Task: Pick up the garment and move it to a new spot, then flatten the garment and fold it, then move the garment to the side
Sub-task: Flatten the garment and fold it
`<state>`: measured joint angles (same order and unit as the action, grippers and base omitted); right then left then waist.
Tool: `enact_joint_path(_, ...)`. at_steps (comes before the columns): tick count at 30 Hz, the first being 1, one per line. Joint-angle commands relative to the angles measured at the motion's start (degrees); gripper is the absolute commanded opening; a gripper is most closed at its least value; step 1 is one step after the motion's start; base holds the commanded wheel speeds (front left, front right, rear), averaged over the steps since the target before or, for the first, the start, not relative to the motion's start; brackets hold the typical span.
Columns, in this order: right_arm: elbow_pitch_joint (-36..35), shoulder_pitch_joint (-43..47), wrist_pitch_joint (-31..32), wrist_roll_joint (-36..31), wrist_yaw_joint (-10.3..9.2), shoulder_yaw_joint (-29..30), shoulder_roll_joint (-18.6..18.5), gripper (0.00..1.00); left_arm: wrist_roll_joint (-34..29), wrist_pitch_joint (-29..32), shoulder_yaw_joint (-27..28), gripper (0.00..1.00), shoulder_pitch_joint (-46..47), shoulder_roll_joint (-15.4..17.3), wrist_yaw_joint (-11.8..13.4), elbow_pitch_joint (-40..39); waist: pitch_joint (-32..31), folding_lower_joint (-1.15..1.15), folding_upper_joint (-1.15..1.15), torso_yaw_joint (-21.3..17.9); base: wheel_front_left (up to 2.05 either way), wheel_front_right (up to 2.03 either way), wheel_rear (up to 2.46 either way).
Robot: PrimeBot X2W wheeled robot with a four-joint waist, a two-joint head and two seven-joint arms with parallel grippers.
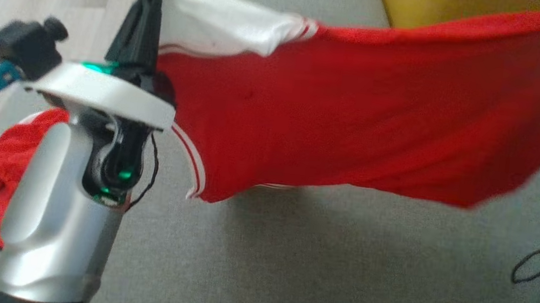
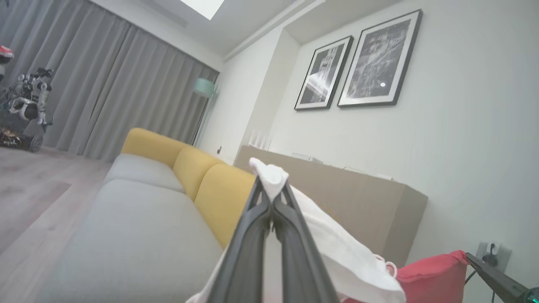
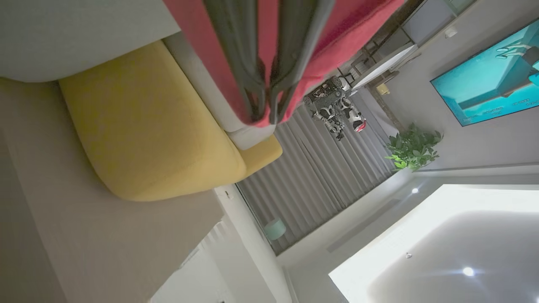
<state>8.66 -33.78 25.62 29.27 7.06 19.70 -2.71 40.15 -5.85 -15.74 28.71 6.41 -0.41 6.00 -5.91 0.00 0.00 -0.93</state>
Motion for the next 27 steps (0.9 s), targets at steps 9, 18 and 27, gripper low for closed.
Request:
enact_joint_path(9, -4.49, -7.58, 7.71, -1.7, 0.43, 3.89, -0.17, 0.0, -2.59, 7.22, 0.0, 0.0, 6.77, 3.51, 3.37, -10.33, -2.4, 0.0, 0.0, 0.55, 0.0, 0.0, 0.0)
enact_joint_path(18, 6.85, -18.34, 8.71, -4.38, 0.43, 4.83, -0.17, 0.0, -1.6, 13.84, 0.2, 0.0, 17.46, 6.03, 2.03, -1.27, 4.46, 0.0, 0.0, -0.67, 0.0, 0.0, 0.0)
enact_joint_path(27, 26.81, -45.7, -7.36, -7.54, 0.43, 2.28, -0.17, 0.0, -4.02, 10.29, 4.05, 0.0, 46.06, 7.97, 0.45, 17.11, 22.47, 0.0, 0.0, -0.97, 0.0, 0.0, 0.0)
